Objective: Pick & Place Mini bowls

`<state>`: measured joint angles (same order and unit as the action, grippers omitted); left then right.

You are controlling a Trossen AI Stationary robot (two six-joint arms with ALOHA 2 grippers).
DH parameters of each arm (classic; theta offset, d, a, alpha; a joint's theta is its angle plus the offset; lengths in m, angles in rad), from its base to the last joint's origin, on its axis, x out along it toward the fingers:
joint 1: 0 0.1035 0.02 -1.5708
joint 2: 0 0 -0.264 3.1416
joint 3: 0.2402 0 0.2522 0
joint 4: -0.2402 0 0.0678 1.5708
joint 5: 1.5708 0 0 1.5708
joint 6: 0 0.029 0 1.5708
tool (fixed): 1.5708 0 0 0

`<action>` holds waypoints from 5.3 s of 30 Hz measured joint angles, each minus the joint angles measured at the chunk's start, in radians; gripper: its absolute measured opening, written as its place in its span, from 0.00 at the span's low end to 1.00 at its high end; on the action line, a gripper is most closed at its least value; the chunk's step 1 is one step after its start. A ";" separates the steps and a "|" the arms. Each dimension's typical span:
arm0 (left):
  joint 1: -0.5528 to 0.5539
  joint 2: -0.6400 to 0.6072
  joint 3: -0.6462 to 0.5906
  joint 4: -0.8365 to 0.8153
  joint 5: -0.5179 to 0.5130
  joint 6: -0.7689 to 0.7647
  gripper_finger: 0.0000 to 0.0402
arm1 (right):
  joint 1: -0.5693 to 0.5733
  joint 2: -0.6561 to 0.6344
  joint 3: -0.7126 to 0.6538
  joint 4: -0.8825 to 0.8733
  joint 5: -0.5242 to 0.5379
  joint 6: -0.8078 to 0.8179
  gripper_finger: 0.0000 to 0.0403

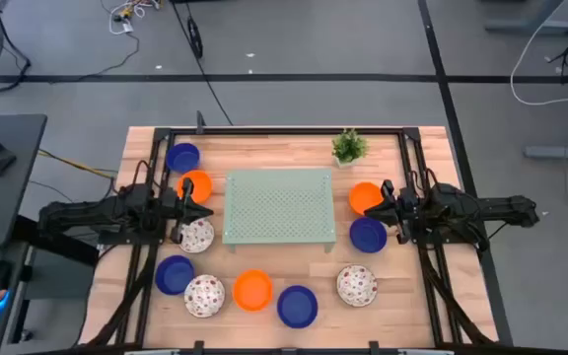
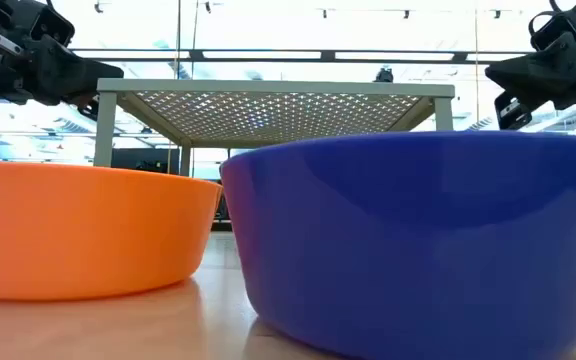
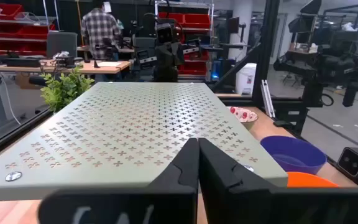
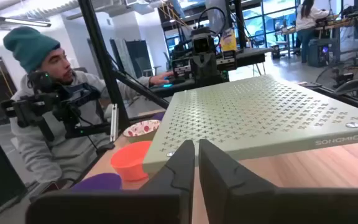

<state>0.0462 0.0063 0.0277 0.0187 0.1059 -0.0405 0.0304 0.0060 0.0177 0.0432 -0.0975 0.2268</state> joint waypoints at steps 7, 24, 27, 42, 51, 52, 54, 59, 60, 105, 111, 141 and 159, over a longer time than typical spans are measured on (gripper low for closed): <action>0.000 0.000 0.000 0.000 0.000 0.000 0.01 | 0.000 0.000 0.000 0.000 0.000 0.000 0.07; 0.000 0.000 0.000 0.000 0.000 0.000 0.01 | 0.000 0.000 0.000 0.000 0.000 0.000 0.07; 0.000 0.000 0.000 0.000 0.000 0.000 0.01 | 0.000 0.000 0.000 0.000 0.000 0.000 0.07; 0.000 0.000 0.000 0.000 0.000 0.000 0.01 | 0.000 0.000 0.000 0.000 0.000 0.000 0.07; 0.000 0.000 0.000 0.001 0.000 0.000 0.01 | 0.000 0.000 0.000 0.000 0.000 0.000 0.07; 0.000 0.000 0.000 0.001 0.000 0.000 0.01 | 0.000 0.000 0.000 0.000 0.000 0.000 0.07; 0.000 0.000 0.000 0.005 0.000 -0.001 0.01 | 0.000 0.000 0.000 0.000 0.000 0.000 0.07; 0.000 0.000 0.000 0.065 0.000 -0.001 0.01 | 0.000 0.000 0.000 0.000 0.000 0.000 0.07; 0.000 0.000 0.000 0.084 0.000 -0.001 0.01 | 0.000 0.000 0.000 0.000 0.000 0.000 0.07; -0.854 1.372 0.970 -0.289 -0.490 -0.130 0.13 | 0.000 0.000 0.000 0.000 0.000 0.000 0.07; -0.854 1.560 1.043 -0.295 -0.406 -0.135 0.29 | 0.000 0.000 0.000 0.000 0.000 0.000 0.07; -0.782 1.807 1.073 -0.348 -0.370 -0.268 0.21 | 0.000 0.000 0.000 0.000 0.000 0.000 0.07; -0.787 1.743 1.203 -0.332 -0.221 -0.162 0.02 | 0.000 0.000 0.000 0.000 0.000 0.000 0.07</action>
<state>-0.7412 1.7493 1.2304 -0.3134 -0.1150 -0.2022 0.0304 0.0063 0.0174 0.0437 -0.0974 0.2268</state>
